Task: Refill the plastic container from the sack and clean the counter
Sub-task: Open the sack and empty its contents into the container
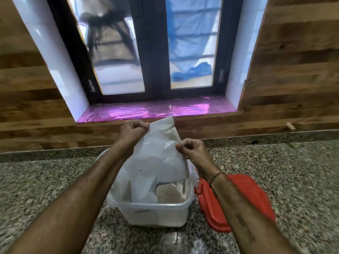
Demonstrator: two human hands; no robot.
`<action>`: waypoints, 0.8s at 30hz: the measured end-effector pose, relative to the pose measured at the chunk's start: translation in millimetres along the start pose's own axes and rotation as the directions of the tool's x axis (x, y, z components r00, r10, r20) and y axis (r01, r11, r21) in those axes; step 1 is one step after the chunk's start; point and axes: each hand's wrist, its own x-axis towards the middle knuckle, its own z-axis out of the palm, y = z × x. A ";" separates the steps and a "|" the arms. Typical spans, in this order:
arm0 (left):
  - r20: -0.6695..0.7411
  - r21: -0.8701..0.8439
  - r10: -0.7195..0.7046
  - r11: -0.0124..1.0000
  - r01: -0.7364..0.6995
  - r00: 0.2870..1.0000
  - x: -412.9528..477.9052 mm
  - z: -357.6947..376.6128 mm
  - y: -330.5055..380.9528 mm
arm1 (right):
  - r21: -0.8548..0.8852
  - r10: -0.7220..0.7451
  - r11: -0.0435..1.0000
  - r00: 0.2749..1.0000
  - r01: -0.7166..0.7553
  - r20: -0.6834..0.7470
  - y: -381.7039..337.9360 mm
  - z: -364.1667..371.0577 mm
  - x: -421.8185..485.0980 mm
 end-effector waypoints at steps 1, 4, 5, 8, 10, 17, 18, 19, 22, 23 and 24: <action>-0.017 0.045 0.022 0.999 -0.021 1.000 1.6 -0.5 -2.8 | -0.007 -0.005 1.000 1.000 0.005 0.011 -0.3 0.2 0.7; 0.021 0.221 0.130 0.966 -0.132 0.991 2.0 5.0 1.1 | -0.034 -0.023 0.999 0.999 0.024 0.026 -1.0 -0.5 3.3; 0.061 0.266 0.157 0.949 -0.168 0.986 0.0 9.7 6.7 | -0.057 -0.027 0.998 0.999 0.029 0.028 -1.8 -0.7 4.4; 0.145 0.375 0.258 0.879 -0.294 0.955 -5.3 27.5 25.5 | -0.139 -0.051 0.989 0.998 0.055 0.036 -4.0 0.1 6.7; 0.161 0.411 0.311 0.842 -0.350 0.937 -5.7 37.2 33.5 | -0.209 -0.072 0.975 0.997 0.078 0.035 -6.6 1.0 6.1; 0.103 0.234 0.303 0.918 -0.319 0.948 2.7 40.3 30.0 | -0.274 -0.154 0.952 0.987 0.138 -0.040 -16.7 0.8 -10.9; 0.094 0.240 0.314 0.914 -0.327 0.945 1.5 40.6 29.2 | -0.303 -0.160 0.941 0.987 0.152 -0.001 -16.2 0.4 -13.1; 0.087 0.251 0.330 0.906 -0.342 0.940 0.2 41.3 28.7 | -0.330 -0.161 0.931 0.987 0.157 0.016 -15.6 0.1 -13.8; 0.063 0.252 0.368 0.894 -0.372 0.928 -7.3 44.8 31.9 | -0.293 -0.179 0.945 0.979 0.144 -0.095 -22.3 -0.3 -13.6; 0.050 0.248 0.377 0.892 -0.378 0.925 -8.2 45.0 31.8 | -0.245 -0.178 0.957 0.981 0.154 -0.076 -24.8 1.2 -11.7; 0.041 0.249 0.388 0.889 -0.385 0.921 -8.3 45.3 31.1 | -0.229 -0.177 0.959 0.984 0.168 -0.021 -27.9 4.3 -10.7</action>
